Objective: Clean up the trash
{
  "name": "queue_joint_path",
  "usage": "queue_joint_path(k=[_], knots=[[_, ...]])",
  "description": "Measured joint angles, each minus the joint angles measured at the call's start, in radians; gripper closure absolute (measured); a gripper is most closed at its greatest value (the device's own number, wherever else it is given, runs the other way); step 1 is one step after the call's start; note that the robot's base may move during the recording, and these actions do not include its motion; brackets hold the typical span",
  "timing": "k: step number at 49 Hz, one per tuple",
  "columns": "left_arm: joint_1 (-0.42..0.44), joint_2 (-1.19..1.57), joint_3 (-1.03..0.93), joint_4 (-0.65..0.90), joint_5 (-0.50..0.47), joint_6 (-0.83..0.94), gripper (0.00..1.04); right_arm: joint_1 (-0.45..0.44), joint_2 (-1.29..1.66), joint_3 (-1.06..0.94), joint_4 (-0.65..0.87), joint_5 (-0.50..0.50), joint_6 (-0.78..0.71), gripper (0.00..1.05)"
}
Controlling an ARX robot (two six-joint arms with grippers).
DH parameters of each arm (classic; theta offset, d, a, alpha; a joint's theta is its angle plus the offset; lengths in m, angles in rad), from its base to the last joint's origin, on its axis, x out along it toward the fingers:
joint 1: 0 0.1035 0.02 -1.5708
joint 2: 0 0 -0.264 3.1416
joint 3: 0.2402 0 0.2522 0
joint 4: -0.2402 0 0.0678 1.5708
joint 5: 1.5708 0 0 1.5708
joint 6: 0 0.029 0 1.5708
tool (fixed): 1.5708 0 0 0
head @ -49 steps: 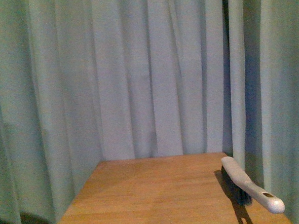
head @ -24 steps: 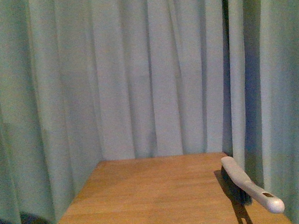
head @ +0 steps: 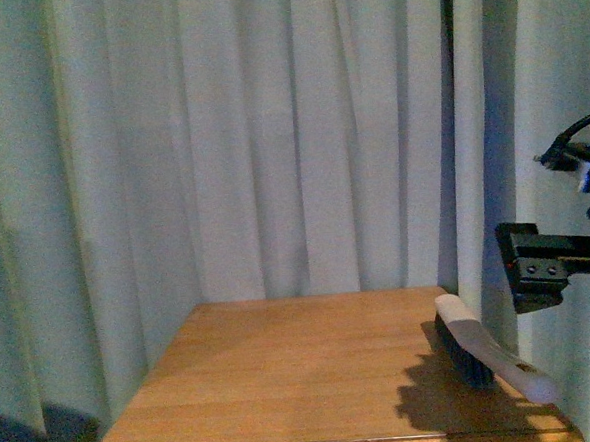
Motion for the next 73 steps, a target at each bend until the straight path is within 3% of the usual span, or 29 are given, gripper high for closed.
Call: queue_joint_path(k=[18, 34, 44, 50, 56, 68, 73], knots=[[0.0, 0.0, 0.0, 0.0, 0.0, 0.0, 0.78, 0.042, 0.306, 0.261, -0.116, -0.013, 0.177, 0.07], [0.0, 0.0, 0.0, 0.0, 0.0, 0.0, 0.78, 0.061, 0.377, 0.28, -0.116, -0.005, 0.198, 0.08], [0.0, 0.0, 0.0, 0.0, 0.0, 0.0, 0.78, 0.058, 0.393, 0.285, -0.124, 0.003, 0.203, 0.4], [0.0, 0.0, 0.0, 0.0, 0.0, 0.0, 0.78, 0.051, 0.394, 0.285, -0.122, 0.005, 0.202, 0.65], [0.0, 0.0, 0.0, 0.0, 0.0, 0.0, 0.78, 0.043, 0.394, 0.285, -0.12, -0.006, 0.195, 0.8], [0.0, 0.0, 0.0, 0.0, 0.0, 0.0, 0.78, 0.028, 0.367, 0.256, -0.058, -0.023, 0.156, 0.84], [0.0, 0.0, 0.0, 0.0, 0.0, 0.0, 0.78, 0.027, 0.306, 0.186, 0.037, 0.026, 0.089, 0.84]])
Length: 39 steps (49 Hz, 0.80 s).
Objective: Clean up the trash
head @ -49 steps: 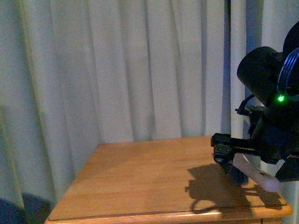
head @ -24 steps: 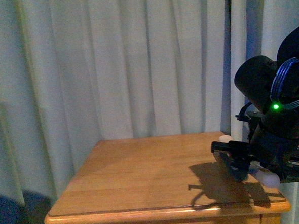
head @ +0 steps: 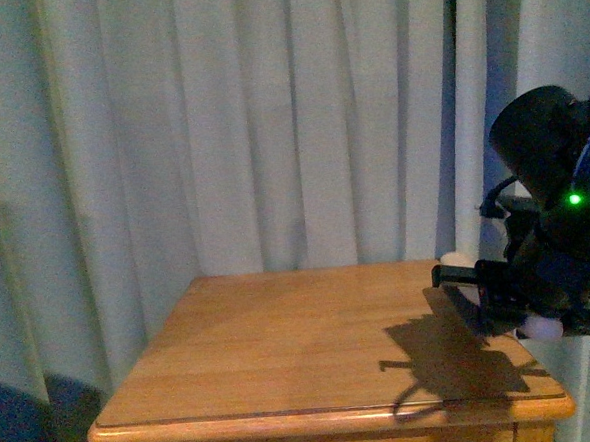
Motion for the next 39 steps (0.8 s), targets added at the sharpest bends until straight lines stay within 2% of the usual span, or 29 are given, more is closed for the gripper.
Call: queue_joint_path(k=[6, 12, 18, 28, 39], knots=[[0.0, 0.0, 0.0, 0.0, 0.0, 0.0, 0.78, 0.002, -0.116, -0.109, 0.151, 0.032, -0.085, 0.84], [0.0, 0.0, 0.0, 0.0, 0.0, 0.0, 0.78, 0.009, -0.362, -0.296, 0.368, 0.051, -0.23, 0.84], [0.0, 0.0, 0.0, 0.0, 0.0, 0.0, 0.78, 0.012, -0.558, -0.434, 0.463, 0.059, -0.299, 0.84], [0.0, 0.0, 0.0, 0.0, 0.0, 0.0, 0.78, 0.021, -0.906, -0.7, 0.551, 0.107, -0.378, 0.84], [0.0, 0.0, 0.0, 0.0, 0.0, 0.0, 0.78, 0.088, -1.275, -0.879, 0.521, 0.208, -0.427, 0.84]])
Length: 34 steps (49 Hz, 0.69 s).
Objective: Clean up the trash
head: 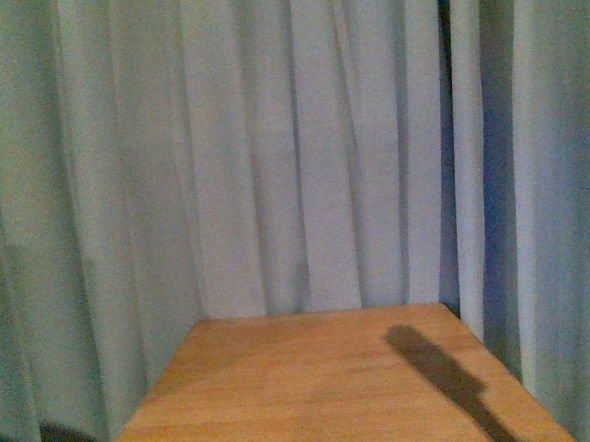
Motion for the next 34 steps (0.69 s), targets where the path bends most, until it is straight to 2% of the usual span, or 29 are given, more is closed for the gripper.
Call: queue_joint_path(k=[19, 34], knots=[[0.0, 0.0, 0.0, 0.0, 0.0, 0.0, 0.78, 0.028, -0.203, -0.114, -0.002, 0.134, -0.024, 0.84], [0.0, 0.0, 0.0, 0.0, 0.0, 0.0, 0.78, 0.032, -0.21, -0.122, 0.002, 0.138, -0.04, 0.84]])
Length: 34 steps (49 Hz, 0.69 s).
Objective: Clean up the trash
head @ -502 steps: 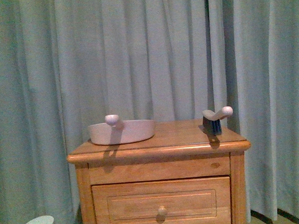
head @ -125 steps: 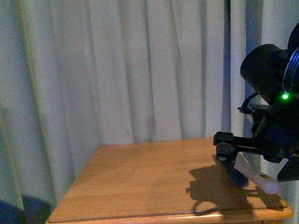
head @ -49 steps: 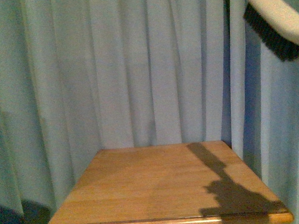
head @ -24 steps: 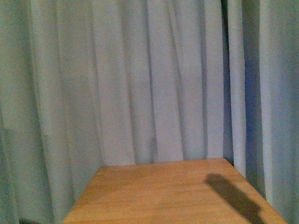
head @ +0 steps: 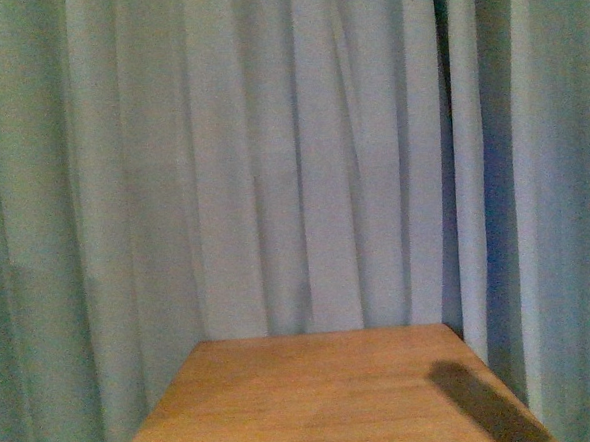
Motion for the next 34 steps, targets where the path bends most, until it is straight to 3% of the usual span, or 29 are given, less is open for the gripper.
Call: queue_joint_path(k=[34], knots=[[-0.004, -0.003, -0.003, 0.0, -0.003, 0.0, 0.79, 0.005, -0.002, -0.004, 0.001, 0.002, -0.005, 0.84]])
